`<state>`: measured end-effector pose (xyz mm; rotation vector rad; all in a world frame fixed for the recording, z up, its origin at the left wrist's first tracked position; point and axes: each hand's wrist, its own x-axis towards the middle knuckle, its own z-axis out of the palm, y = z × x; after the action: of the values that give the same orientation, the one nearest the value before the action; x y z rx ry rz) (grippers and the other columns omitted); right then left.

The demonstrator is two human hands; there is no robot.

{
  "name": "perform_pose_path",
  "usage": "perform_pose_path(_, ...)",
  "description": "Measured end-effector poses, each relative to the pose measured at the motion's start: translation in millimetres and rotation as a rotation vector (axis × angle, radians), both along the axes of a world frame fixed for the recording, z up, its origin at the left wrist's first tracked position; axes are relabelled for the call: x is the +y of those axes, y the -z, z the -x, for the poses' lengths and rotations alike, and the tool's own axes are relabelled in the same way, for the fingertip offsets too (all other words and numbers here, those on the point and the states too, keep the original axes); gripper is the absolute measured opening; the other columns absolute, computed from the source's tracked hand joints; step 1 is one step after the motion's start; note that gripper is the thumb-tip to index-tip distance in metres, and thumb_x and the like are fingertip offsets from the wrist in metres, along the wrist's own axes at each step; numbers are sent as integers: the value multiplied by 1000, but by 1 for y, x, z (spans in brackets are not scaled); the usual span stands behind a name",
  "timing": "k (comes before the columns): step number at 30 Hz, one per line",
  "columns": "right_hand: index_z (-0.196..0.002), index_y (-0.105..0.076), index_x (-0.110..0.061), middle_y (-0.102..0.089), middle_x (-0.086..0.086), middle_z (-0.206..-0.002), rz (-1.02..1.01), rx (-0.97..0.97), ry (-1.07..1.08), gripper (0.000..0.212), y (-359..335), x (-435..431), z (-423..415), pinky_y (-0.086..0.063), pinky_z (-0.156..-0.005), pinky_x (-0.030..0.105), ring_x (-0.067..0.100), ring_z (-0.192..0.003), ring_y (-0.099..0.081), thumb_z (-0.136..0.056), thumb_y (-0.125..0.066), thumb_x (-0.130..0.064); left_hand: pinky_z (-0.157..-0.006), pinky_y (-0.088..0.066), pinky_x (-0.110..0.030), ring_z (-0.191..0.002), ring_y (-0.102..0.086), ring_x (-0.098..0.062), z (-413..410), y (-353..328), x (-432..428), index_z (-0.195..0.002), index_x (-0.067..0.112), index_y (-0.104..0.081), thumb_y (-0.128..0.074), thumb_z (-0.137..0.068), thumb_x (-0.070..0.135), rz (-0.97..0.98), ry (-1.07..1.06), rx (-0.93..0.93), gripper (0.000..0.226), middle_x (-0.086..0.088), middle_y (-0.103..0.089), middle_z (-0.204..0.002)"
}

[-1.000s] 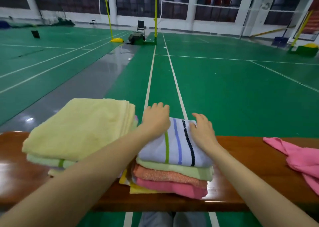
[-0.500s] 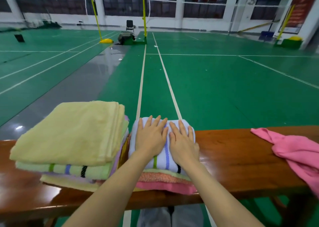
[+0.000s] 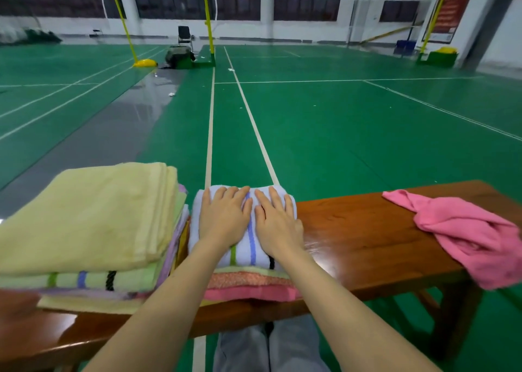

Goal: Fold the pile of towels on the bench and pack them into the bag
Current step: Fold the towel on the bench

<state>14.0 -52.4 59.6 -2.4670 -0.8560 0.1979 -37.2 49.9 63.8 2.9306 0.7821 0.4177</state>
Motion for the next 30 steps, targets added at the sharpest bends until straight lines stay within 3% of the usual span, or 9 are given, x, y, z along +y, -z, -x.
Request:
perform_pose_path(18, -147, -16, -38, -2, -12, -158, -38, -3, -4, 46, 4, 1, -2, -19, -113, 48, 18, -145, 7, -101, -16, -40, -116, -5, -43, -137, -27, -15, 0, 2, 2, -144, 29, -32, -22, -101, 38, 6, -6, 1, 45, 7, -37, -147)
perform_pose_path(22, -148, -16, -36, -1, -10, -158, -43, 17, -21, 47, 2, 1, 3, -10, -116, 48, 19, -145, 7, -101, -16, -40, -115, -9, -42, -135, -30, -15, 1, 3, 5, -142, 28, -35, -26, -101, 36, -17, -15, 9, 44, 7, -40, -145)
perform_pose_path(26, -147, -20, -32, -5, -5, -158, -35, -3, -44, 46, -3, -1, -4, 10, -112, 53, 25, -145, 6, -101, -18, -38, -109, -22, -42, -124, -45, -24, -15, -12, 8, -126, 24, -54, -33, -98, 27, 42, -68, -1, 36, -2, -54, -132)
perform_pose_path(30, -147, -23, -28, -9, -1, -158, -115, 15, 19, 46, -15, -22, -38, 7, -113, 55, 27, -145, 3, -102, -22, -36, -99, -35, -40, -111, -54, -33, -66, -35, -12, -113, 13, -61, -36, -95, 22, 187, -69, -160, 32, -13, -62, -119)
